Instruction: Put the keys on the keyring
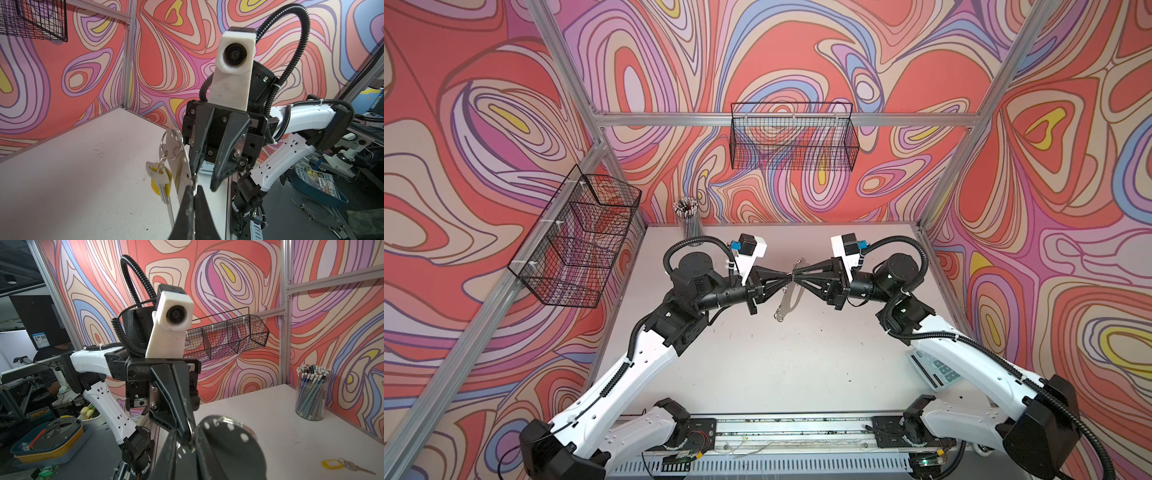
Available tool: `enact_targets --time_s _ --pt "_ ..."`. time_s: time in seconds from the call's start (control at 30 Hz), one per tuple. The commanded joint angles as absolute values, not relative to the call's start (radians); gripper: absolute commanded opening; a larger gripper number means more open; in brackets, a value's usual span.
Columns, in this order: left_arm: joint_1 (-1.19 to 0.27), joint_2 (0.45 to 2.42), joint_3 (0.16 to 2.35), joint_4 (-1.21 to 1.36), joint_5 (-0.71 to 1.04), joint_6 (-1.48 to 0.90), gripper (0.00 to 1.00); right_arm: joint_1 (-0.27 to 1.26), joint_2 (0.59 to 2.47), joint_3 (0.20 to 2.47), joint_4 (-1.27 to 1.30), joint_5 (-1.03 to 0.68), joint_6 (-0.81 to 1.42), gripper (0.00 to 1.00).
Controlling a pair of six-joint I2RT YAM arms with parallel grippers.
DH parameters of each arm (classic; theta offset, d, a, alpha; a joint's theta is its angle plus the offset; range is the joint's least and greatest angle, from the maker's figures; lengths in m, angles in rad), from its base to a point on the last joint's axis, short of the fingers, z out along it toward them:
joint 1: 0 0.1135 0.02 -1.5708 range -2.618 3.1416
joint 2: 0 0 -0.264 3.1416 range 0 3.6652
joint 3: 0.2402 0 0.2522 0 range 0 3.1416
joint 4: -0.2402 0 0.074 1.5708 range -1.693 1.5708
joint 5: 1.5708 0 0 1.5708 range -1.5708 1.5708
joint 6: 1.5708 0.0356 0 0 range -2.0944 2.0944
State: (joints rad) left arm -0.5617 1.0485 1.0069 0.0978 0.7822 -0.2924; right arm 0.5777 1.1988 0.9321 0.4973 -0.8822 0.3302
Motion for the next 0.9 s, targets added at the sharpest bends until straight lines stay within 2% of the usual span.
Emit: enact_targets --time_s 0.0,0.3,0.4,0.47,0.63,0.77,0.83,0.87 --pt "-0.581 1.058 1.017 0.152 0.892 -0.305 0.0 0.6 1.224 0.956 0.463 -0.879 0.312 0.15" --pt "-0.581 1.055 1.015 0.143 0.884 -0.299 0.0 0.619 1.233 0.961 0.443 -0.88 0.291 0.07" --pt "-0.583 1.052 1.013 0.14 0.875 -0.296 0.0 0.624 1.233 0.966 0.417 -0.879 0.273 0.0" --pt "-0.583 1.049 1.011 0.139 0.868 -0.298 0.0 0.624 1.229 0.963 0.416 -0.88 0.272 0.0" --pt "-0.582 1.033 1.003 0.118 0.833 -0.282 0.1 0.624 1.201 0.931 0.433 -0.844 0.267 0.0" --pt "-0.581 1.011 0.993 0.109 0.807 -0.272 0.1 0.623 1.19 0.92 0.425 -0.827 0.261 0.0" --pt "-0.581 1.005 0.989 0.107 0.802 -0.27 0.09 0.623 1.19 0.916 0.426 -0.821 0.261 0.0" --pt "-0.581 1.005 0.988 0.107 0.808 -0.27 0.0 0.622 1.191 0.916 0.428 -0.82 0.261 0.0"
